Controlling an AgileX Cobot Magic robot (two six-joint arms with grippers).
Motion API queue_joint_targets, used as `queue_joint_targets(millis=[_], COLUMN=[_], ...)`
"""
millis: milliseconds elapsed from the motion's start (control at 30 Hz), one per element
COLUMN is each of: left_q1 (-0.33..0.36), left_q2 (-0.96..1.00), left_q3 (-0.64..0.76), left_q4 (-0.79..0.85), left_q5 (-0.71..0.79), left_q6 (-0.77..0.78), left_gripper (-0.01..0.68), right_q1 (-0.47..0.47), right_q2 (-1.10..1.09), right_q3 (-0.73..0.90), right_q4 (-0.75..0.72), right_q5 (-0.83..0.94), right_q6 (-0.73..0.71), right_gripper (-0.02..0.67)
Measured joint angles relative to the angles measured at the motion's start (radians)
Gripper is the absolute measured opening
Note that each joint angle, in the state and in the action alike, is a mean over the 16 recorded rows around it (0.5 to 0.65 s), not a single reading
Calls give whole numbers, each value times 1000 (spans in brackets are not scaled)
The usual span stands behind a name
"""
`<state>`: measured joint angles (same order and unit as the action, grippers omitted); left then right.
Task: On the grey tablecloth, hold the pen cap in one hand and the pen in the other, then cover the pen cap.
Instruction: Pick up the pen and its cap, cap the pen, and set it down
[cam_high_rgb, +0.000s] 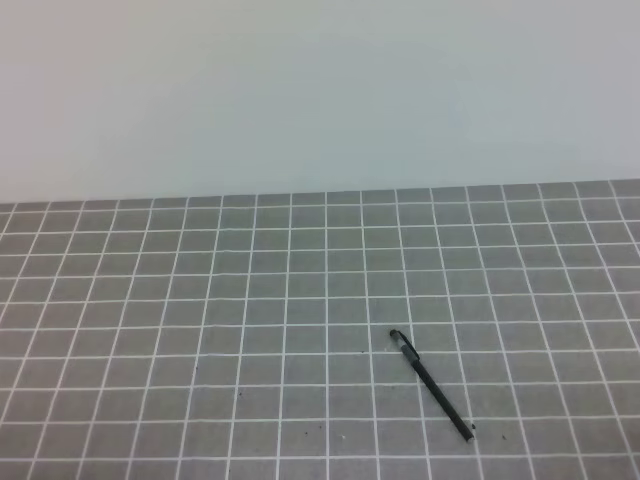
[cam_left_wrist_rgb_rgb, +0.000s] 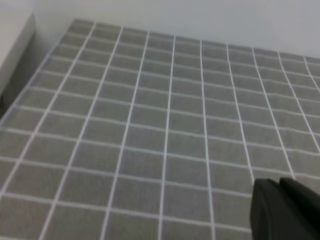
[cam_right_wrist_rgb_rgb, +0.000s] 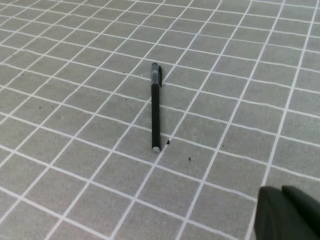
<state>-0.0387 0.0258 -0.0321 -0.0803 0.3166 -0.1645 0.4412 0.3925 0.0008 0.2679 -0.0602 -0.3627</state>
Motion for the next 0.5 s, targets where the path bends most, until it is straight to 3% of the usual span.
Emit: queue_joint_targets(millis=[500], left_q1=[-4], left_q2=[-53], left_q3=[74], left_q4=[36], left_q5=[-15], left_q6=[-45], left_gripper=[0], right_q1=[0], right_q2=[0], right_q3=[0], right_q4=[0], right_q5=[0], right_q6=[0], right_gripper=[8])
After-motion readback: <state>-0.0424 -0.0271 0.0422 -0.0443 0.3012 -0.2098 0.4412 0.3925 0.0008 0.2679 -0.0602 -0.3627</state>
